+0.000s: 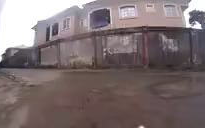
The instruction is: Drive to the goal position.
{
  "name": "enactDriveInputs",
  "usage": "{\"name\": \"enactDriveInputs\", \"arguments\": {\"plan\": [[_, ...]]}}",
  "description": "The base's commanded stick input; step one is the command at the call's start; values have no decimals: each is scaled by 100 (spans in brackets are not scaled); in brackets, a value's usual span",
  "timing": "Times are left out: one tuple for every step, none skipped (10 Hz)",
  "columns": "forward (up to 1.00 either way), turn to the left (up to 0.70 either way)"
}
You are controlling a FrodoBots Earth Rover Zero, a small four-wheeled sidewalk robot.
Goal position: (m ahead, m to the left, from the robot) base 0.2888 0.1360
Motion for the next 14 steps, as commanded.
{"name": "enactDriveInputs", "arguments": {"plan": [[30,0],[30,0],[30,0],[30,0],[30,0],[30,0],[30,0],[30,0],[30,0],[30,0],[30,0],[30,0],[30,0],[30,0]]}}
